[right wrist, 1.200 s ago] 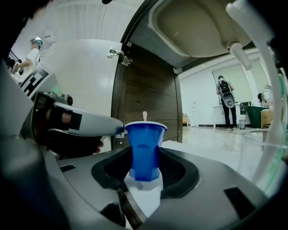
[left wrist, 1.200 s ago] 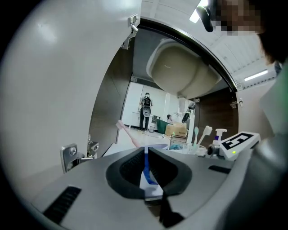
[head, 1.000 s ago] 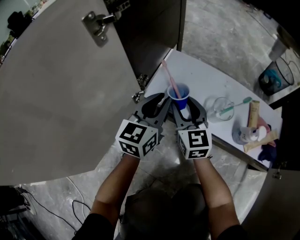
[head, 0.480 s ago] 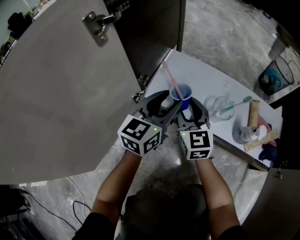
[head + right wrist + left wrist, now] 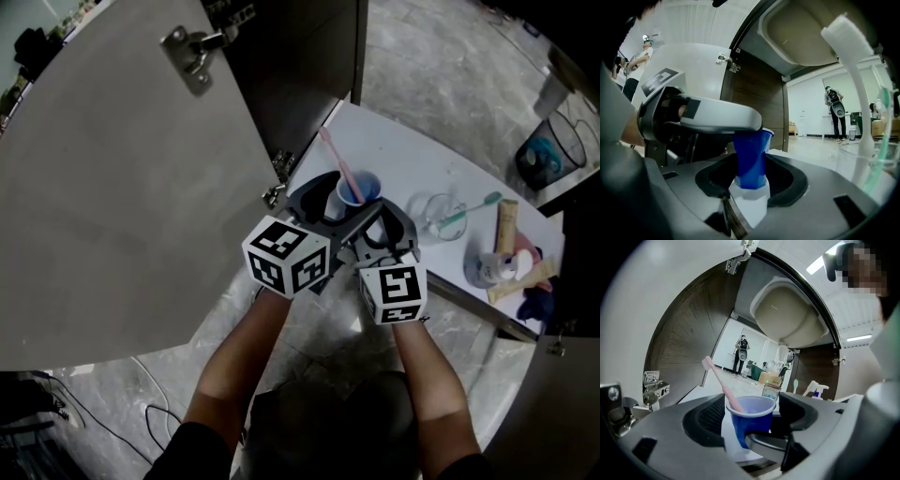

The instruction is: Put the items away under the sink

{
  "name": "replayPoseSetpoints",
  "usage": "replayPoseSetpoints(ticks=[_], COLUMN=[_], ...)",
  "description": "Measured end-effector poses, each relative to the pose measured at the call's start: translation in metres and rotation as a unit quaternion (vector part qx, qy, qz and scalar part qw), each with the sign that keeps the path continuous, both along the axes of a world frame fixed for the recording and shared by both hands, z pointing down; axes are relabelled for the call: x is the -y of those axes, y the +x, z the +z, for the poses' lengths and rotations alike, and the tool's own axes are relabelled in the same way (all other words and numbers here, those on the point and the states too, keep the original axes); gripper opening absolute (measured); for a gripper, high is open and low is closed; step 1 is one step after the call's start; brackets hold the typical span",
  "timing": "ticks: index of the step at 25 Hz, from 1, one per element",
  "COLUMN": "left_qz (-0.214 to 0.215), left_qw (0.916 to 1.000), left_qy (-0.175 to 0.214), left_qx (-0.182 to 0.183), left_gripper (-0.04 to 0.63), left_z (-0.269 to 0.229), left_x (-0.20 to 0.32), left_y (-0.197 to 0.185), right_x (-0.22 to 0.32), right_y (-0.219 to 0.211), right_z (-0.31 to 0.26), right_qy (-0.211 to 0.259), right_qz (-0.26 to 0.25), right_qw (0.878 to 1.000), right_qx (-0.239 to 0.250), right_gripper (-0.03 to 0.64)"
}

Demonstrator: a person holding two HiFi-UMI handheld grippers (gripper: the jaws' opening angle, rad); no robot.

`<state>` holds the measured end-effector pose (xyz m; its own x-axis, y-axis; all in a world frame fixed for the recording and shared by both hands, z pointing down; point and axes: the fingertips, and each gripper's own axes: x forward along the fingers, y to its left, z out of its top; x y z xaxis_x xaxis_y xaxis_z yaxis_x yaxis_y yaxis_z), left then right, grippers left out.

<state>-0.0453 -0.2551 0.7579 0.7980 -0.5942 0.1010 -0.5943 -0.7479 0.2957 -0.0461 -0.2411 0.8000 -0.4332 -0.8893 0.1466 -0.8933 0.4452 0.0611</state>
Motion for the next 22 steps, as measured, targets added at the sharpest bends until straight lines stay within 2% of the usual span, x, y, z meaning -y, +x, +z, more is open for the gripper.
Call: replayPoseSetpoints(ticks=[4, 10, 14, 22], left_qz=[0.003, 0.010, 0.008, -0.018], left_qw=[1.0000, 0.9994, 0.9974, 0.9937], left_qy=[0.002, 0.024, 0.047, 0.081], left_qx=[0.001, 0.023, 0.054, 0.075], left_gripper=[0.348, 0.347, 0.344, 0.344], left_z=[-0.001, 0.000, 0.005, 0.008], left_x=[0.004, 0.002, 0.000, 0.007], left_y=[0.004, 0.006, 0.006, 0.000], right_x=[-0.001, -0.001, -0.001, -0.001], right_y=[0.000, 0.000, -0.003, -0.009], right_z=[-0.002, 0.001, 0.008, 0.023], right_qy=[0.003, -0.005, -0.020, -0.052], right_qz=[-0.006, -0.013, -0.019, -0.026], right_qw=[1.000, 1.000, 0.999, 0.995], right_qx=[0.003, 0.001, -0.018, -0.079], right_gripper=[0.201, 0.204, 0.204, 0.218])
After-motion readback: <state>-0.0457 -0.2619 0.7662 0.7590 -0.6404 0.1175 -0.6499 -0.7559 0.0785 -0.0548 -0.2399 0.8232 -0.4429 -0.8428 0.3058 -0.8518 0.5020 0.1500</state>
